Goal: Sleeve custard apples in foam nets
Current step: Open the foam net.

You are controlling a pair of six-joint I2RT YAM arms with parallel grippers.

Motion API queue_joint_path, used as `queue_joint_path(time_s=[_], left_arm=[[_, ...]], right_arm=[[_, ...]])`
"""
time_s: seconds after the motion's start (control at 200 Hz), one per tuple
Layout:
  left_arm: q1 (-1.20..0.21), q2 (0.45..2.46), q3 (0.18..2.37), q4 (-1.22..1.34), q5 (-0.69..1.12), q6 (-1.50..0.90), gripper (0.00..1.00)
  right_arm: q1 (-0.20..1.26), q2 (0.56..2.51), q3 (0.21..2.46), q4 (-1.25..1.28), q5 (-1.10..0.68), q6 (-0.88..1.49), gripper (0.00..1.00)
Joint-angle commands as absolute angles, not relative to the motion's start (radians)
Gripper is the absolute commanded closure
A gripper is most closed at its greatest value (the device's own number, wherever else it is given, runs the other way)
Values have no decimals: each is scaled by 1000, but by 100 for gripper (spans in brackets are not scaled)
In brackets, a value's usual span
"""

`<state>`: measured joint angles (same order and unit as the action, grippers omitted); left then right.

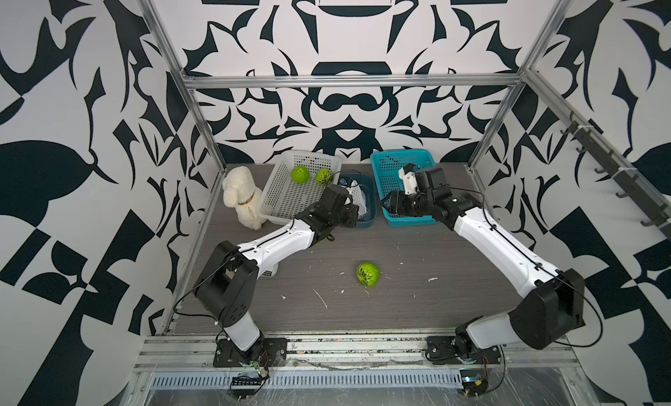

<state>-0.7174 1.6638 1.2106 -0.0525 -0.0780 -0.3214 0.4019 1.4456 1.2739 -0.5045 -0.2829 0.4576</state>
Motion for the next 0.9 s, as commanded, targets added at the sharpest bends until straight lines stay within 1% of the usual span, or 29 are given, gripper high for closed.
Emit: queue_joint_path(time_s=[0.0, 0.155, 0.425, 0.535, 0.7, 0.74, 0.785, 0.895], left_arm=[[-718, 1677, 1255, -160, -16, -404, 100], [-718, 1669, 1284, -210, 38, -440, 100], [-718, 1654, 1281, -230, 81, -448, 100], [-718, 1655, 1282, -241, 91, -438, 100], [-718, 1654, 1282, -248, 114, -428, 100], [-718, 1655, 1282, -249, 123, -426, 100], [-718, 1656, 1282, -248, 129, -422, 100], [-718, 1660, 1282, -256, 123, -417, 100]], right_arm=[[422, 1463, 1242, -496, -354, 397, 45], [470, 1511, 1252, -482, -320, 366, 45], [471, 1552, 1274, -438, -203, 364, 47], [471, 1569, 1288, -423, -188, 364, 49], [470, 1593, 1296, -405, -185, 368, 55], [471, 1595, 1295, -401, -184, 368, 58], [471, 1597, 1295, -396, -183, 370, 63], [470, 1594, 1294, -384, -181, 372, 85]])
